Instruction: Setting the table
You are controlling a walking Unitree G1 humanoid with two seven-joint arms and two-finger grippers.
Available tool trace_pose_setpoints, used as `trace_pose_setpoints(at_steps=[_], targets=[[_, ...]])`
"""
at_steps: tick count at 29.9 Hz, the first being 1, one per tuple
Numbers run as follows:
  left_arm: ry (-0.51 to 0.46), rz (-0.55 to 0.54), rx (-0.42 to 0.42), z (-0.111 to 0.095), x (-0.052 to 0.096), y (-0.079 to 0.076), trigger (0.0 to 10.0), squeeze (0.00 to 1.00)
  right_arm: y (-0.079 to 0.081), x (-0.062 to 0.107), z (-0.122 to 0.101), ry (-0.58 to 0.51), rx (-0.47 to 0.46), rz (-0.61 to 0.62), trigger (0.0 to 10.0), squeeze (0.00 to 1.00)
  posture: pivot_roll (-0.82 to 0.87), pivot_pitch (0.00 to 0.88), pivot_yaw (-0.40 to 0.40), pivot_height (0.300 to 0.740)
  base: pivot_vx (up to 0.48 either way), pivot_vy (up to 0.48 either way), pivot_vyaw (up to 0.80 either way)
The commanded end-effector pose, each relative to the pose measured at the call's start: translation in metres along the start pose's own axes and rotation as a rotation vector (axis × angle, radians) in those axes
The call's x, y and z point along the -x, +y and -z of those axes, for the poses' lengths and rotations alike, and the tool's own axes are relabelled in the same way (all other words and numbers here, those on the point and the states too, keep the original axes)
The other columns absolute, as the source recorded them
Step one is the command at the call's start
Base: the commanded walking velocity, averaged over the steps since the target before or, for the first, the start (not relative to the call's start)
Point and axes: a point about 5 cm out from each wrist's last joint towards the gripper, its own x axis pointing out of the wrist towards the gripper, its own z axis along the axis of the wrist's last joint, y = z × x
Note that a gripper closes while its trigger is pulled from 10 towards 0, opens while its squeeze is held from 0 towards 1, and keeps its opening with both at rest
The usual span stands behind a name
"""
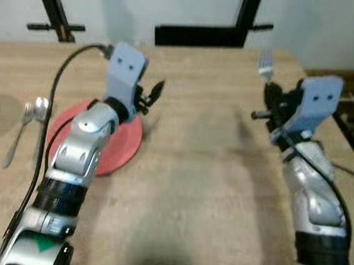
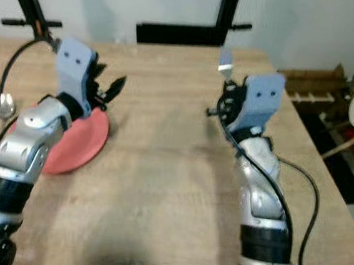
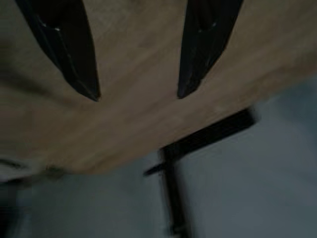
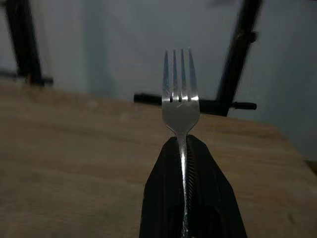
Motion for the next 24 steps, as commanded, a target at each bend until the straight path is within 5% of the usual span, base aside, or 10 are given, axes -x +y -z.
trace_pose_setpoints(at_steps=[1,8,16,24], targets=[[-0.002,0.143,0.034,-0.005,0.014,-0.005,10.0,0.00,-0.003,0.004,0.022,0.107,-0.012,-0.017,10.0,0.00,-0.10,0.076,0.081,0.740,0.000,0.000,0.00],[0.116,0.439,0.006,-0.017,0.043,0.005,10.0,0.00,0.001,-0.011,0.046,0.239,-0.072,-0.102,10.0,0.00,-0.05,0.112,0.069,0.740,0.000,0.000,0.00],[0.198,0.497,-0.055,-0.006,0.041,-0.009,10.0,0.00,0.002,-0.017,0.067,0.346,-0.037,-0.094,10.0,0.00,-0.03,0.138,0.067,0.740,0.000,0.000,0.00],[0.212,0.529,-0.095,-0.004,0.031,-0.026,10.0,0.00,-0.015,-0.024,0.072,0.376,-0.025,0.005,10.0,0.00,-0.02,0.180,0.067,0.740,0.000,0.000,0.00]])
